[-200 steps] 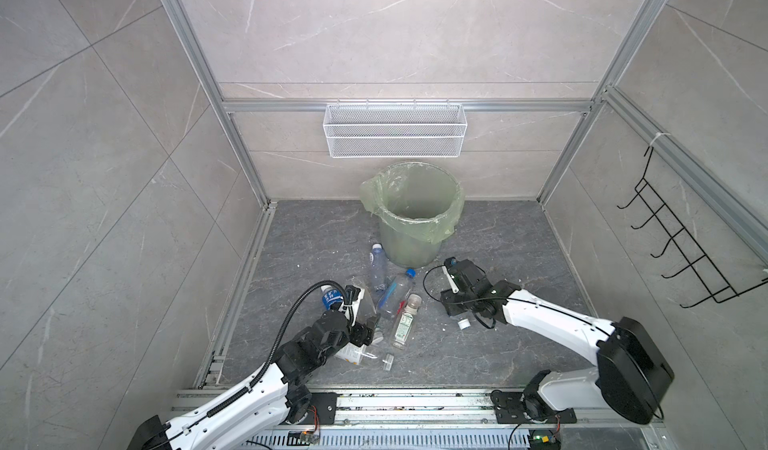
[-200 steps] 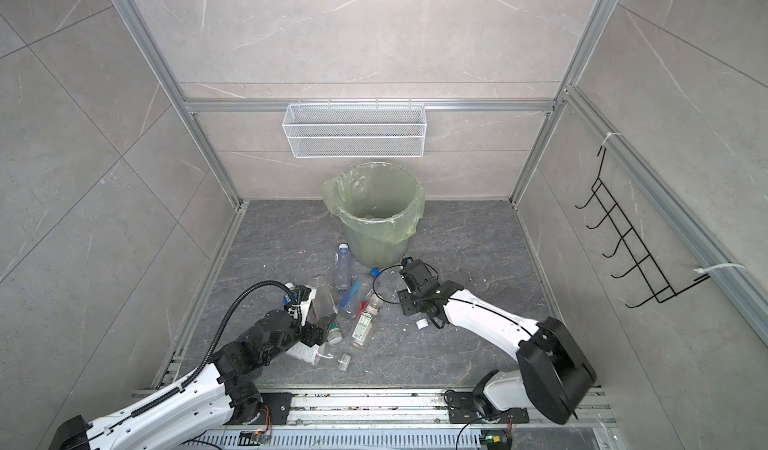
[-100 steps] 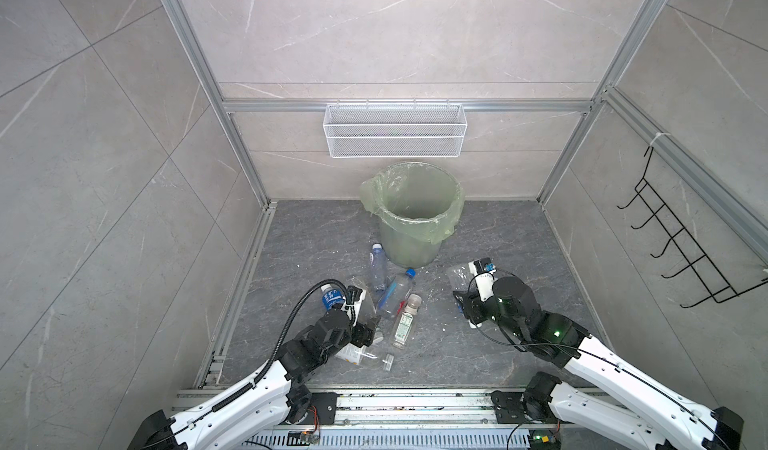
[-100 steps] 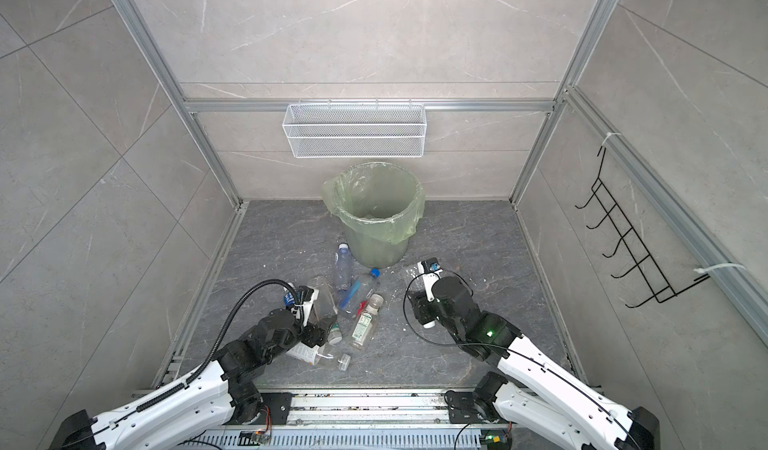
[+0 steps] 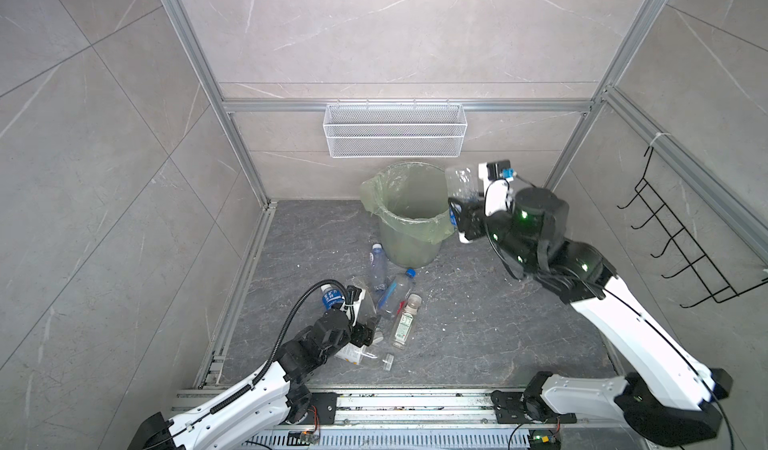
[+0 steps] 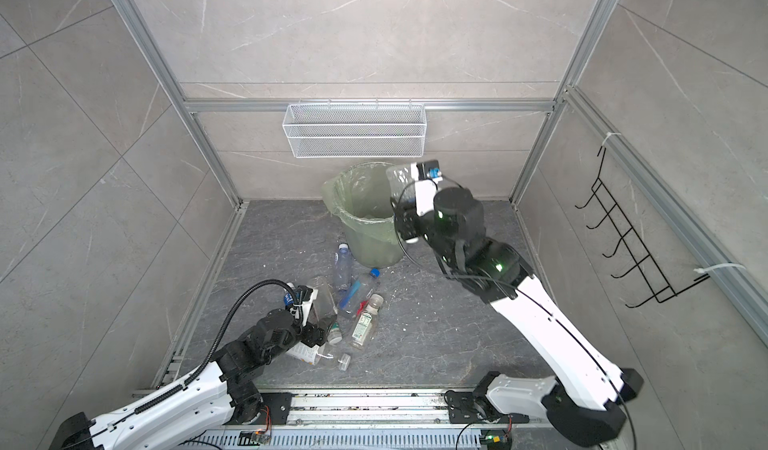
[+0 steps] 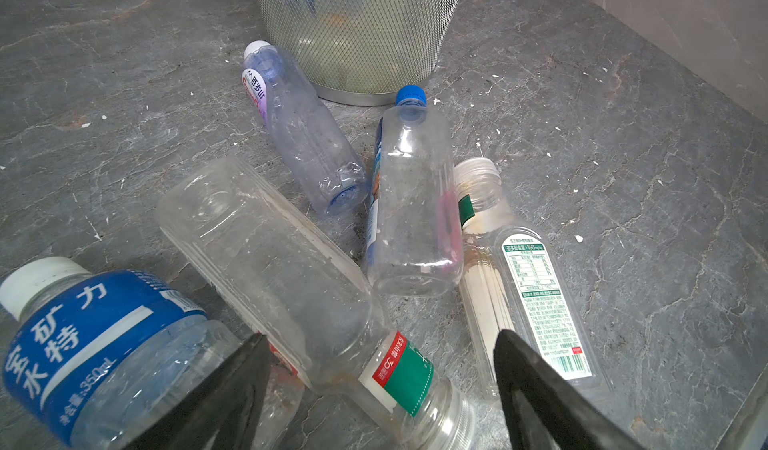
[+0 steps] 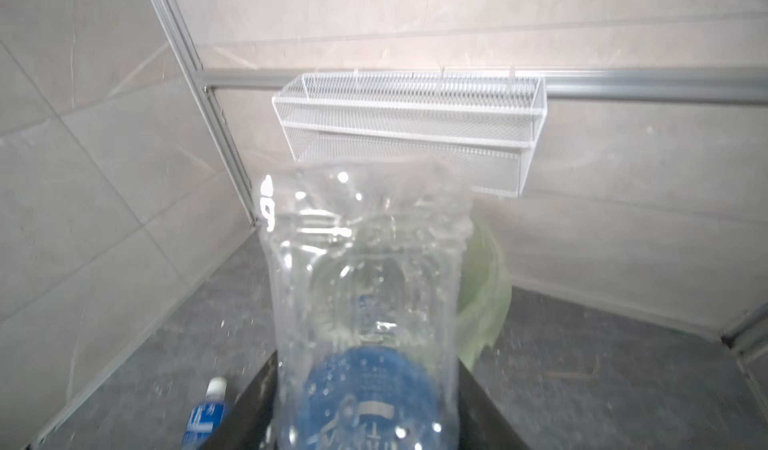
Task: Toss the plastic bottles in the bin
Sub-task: 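Lift the blue-labelled bottle over the bin and open the right gripper, then withdraw the right gripper from the bin while the left gripper reaches inward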
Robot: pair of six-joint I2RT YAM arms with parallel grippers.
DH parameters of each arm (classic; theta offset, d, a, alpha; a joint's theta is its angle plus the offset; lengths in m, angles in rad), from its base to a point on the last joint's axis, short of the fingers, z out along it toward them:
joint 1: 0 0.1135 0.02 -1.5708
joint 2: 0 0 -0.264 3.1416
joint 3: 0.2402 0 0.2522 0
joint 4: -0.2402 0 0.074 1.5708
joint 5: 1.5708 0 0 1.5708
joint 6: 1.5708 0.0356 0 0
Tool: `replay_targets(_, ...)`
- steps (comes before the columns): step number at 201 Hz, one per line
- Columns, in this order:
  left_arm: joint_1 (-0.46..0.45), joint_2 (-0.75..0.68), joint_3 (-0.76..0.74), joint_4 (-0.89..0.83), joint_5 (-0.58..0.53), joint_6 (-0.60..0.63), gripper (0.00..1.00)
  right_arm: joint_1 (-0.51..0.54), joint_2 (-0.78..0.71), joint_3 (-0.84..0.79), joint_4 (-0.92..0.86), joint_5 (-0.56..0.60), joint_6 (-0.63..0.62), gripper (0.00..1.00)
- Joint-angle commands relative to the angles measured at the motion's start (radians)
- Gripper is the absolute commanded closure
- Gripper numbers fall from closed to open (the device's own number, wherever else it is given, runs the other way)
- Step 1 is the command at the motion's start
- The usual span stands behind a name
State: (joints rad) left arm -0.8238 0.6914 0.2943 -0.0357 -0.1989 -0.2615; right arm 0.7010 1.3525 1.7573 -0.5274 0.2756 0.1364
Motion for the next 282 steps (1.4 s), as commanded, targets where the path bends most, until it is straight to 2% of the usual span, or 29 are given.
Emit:
replay_targets(1, 0.011, -0.009, 0.009, 0.028, 0.006, -0.016, 0.14, -0.057, 0.233, 0.272, -0.102, -0.049, -0.009, 0.52)
replay_targets(7, 0.011, -0.011, 0.006, 0.028, 0.006, -0.016, 0.14, -0.077, 0.318, 0.386, -0.136, -0.071, -0.003, 0.51)
replay_targets(14, 0.011, -0.015, 0.004, 0.026, 0.005, -0.016, 0.14, -0.094, 0.42, 0.501, -0.195, -0.075, 0.001, 0.43)
replay_targets(27, 0.011, -0.025, 0.002, 0.022, 0.003, -0.019, 0.14, -0.128, 0.632, 0.813, -0.345, -0.082, 0.023, 0.1)
replay_targets(28, 0.012, -0.026, 0.002, 0.021, 0.004, -0.019, 0.14, -0.13, 0.648, 0.879, -0.345, -0.081, 0.024, 0.07)
replay_targets(31, 0.012, -0.03, 0.002, 0.02, 0.003, -0.02, 0.14, -0.135, 0.691, 0.925, -0.394, -0.077, 0.028, 0.02)
replay_targets(41, 0.014, -0.043, -0.003, 0.016, 0.001, -0.021, 0.14, -0.144, 0.821, 1.197, -0.494, -0.064, 0.038, 0.01)
replay_targets(54, 0.014, -0.059, -0.009, 0.014, -0.003, -0.024, 0.14, -0.149, 0.933, 1.419, -0.582, -0.063, 0.042, 0.01)
replay_targets(70, 0.015, -0.067, -0.012, 0.013, -0.008, -0.025, 0.14, -0.148, 0.829, 1.206, -0.504, -0.063, 0.054, 0.01)
replay_targets(86, 0.015, -0.058, -0.009, 0.015, -0.007, -0.023, 0.14, -0.149, 0.669, 0.887, -0.329, -0.085, 0.054, 0.01)
replay_targets(104, 0.017, -0.043, -0.004, 0.02, -0.002, -0.023, 0.14, -0.148, 0.52, 0.62, -0.176, -0.084, 0.042, 0.01)
replay_targets(200, 0.017, 0.01, 0.014, 0.029, -0.001, -0.015, 0.14, -0.15, 0.139, -0.06, 0.002, -0.094, 0.072, 0.01)
replay_targets(282, 0.017, 0.064, 0.034, 0.035, 0.032, -0.024, 0.14, -0.149, -0.125, -0.526, 0.049, -0.11, 0.13, 0.01)
